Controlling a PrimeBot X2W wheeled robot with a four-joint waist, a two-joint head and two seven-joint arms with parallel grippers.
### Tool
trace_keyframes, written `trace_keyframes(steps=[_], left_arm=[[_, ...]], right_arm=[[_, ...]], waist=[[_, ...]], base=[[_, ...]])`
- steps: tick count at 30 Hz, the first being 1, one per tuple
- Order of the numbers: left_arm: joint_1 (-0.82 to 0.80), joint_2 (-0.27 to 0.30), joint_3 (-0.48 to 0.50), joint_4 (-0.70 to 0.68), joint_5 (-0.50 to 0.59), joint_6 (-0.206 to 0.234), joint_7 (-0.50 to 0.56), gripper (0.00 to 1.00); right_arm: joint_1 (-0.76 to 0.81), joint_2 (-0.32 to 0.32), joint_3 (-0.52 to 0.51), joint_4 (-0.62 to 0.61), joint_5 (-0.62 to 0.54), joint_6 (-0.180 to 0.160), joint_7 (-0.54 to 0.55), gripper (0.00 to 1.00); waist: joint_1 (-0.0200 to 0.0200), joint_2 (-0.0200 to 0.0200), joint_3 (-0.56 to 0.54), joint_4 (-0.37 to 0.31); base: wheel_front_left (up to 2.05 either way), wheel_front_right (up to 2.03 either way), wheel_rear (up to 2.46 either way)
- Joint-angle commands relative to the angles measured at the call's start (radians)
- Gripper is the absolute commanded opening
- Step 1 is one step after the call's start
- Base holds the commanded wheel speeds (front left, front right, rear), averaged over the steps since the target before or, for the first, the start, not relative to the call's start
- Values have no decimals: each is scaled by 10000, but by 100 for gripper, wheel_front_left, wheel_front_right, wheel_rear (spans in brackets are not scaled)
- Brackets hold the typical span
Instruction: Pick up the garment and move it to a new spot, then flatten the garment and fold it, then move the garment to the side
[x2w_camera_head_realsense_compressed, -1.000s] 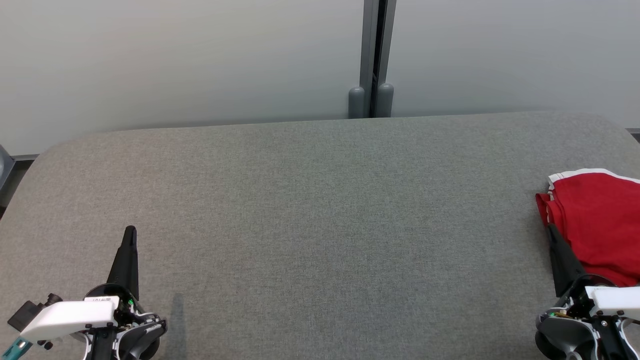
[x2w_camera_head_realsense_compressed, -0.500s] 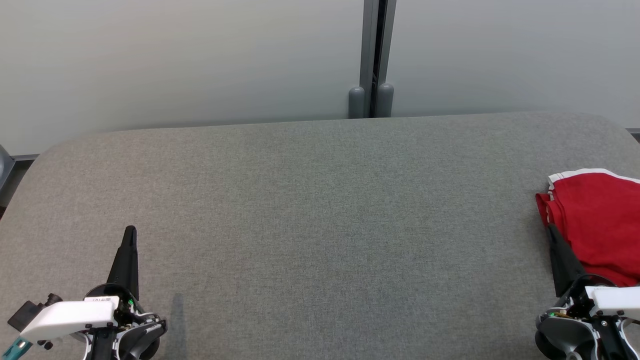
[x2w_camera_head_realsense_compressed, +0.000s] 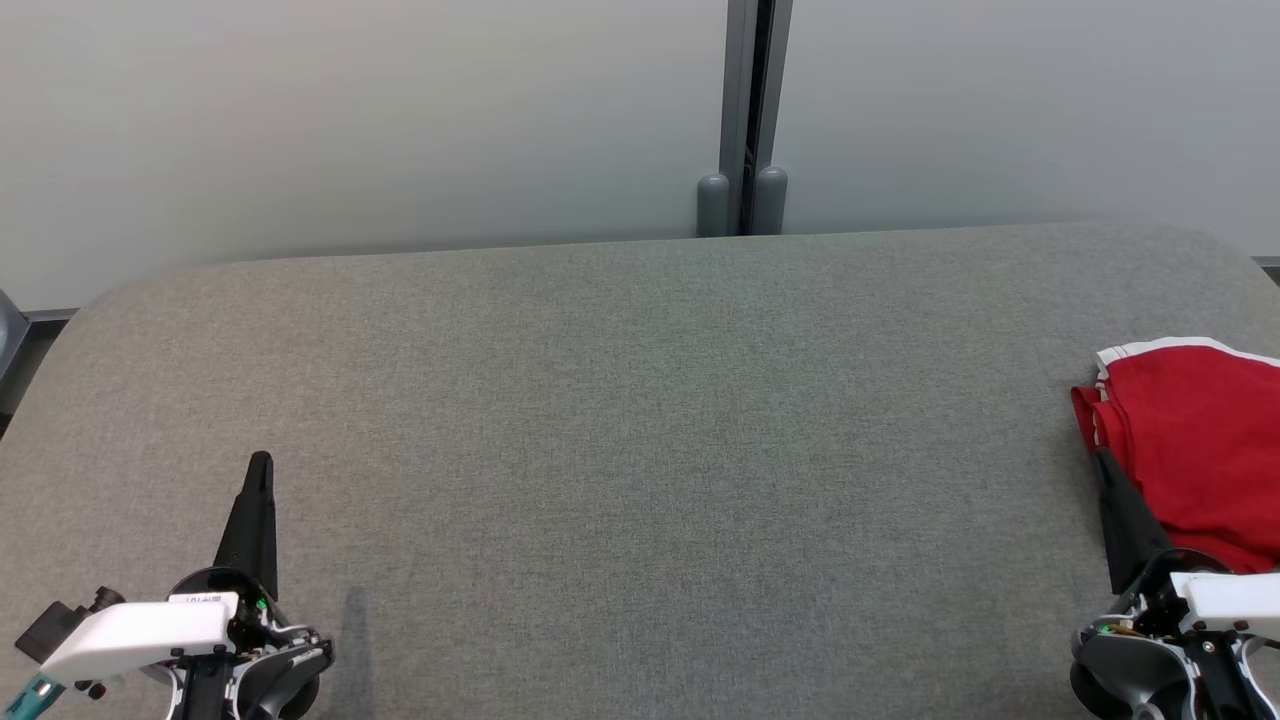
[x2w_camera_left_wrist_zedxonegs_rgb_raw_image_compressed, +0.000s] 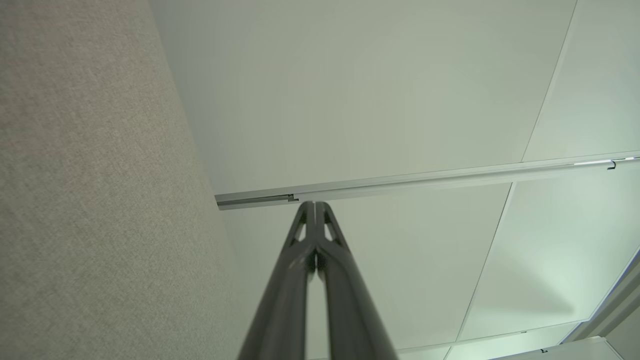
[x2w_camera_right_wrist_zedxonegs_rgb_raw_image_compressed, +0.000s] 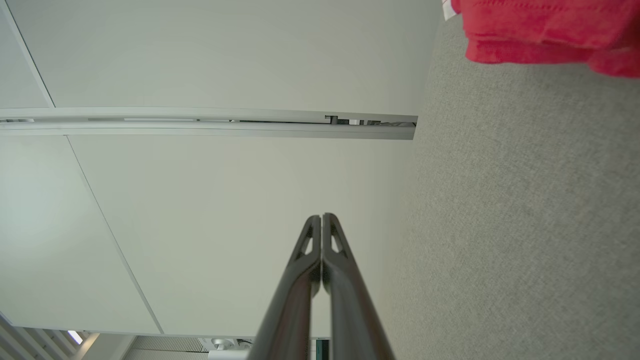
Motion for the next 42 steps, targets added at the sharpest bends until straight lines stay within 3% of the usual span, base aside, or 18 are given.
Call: trace_keyframes(steps=[1, 42], left_arm=[[-133, 50, 39, -31, -14, -43, 32, 0], [-133, 50, 39, -31, -14, -43, 32, 0]], right_arm=[[89, -92, -9, -37, 25, 4, 30, 0], [90, -93, -8, -36, 26, 4, 30, 0]], waist=[[0, -1, 0, 0], [0, -1, 0, 0]], base=[[0, 0, 0], [0, 0, 0]])
